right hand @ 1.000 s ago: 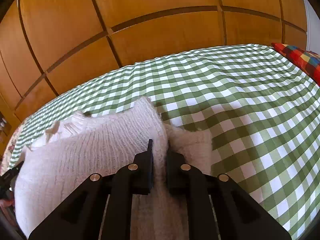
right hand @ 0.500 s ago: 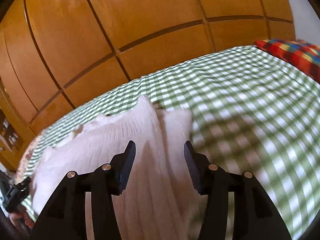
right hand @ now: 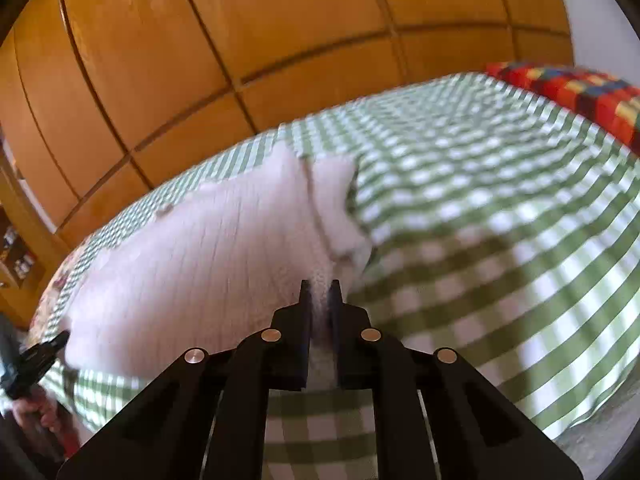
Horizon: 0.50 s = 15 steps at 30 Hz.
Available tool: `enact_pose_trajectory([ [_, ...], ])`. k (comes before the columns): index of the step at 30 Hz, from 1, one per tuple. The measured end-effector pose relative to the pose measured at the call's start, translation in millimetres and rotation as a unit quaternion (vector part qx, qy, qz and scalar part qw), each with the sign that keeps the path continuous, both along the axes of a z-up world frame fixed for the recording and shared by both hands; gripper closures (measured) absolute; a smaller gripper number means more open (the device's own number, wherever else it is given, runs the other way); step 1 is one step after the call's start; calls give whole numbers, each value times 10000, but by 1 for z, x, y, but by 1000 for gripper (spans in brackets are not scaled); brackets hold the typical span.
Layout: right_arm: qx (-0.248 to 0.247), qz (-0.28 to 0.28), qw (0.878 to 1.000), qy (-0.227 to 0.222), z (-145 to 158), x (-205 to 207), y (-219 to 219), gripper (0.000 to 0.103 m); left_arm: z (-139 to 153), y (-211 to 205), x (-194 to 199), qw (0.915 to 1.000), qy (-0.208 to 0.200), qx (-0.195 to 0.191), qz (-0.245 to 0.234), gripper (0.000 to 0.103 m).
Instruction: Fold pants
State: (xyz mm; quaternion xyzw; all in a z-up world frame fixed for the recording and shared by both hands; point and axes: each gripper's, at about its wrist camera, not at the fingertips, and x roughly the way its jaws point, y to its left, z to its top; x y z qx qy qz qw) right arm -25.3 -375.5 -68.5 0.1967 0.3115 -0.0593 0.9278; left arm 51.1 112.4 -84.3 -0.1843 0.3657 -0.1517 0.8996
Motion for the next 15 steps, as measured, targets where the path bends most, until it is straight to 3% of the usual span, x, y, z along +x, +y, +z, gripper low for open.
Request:
enact_pose_trajectory([
  [5,-116,-27,9997,206,-17,6,-4,96,-16,1,-1,9994,66,327,-59,97],
  [7,68,-86,9999,-76,-25,-2,-6,95,-19,-1,-3,9992,-23,399,-39,93],
  [9,131,-121,9997,-138,-26,-7,-6,83,-17,1,-5,9996,-61,265,-25,90],
  [11,233,-94,9996,-161,-25,-10,-8,69,-12,3,-8,9998,-78,161,8,65],
  [13,341,-141,9992,-175,-25,-12,-11,61,-7,4,-13,9997,-175,94,115,42],
  [15,525,-172,9983,-204,-25,-15,-14,55,3,5,-18,9988,-388,88,275,37],
])
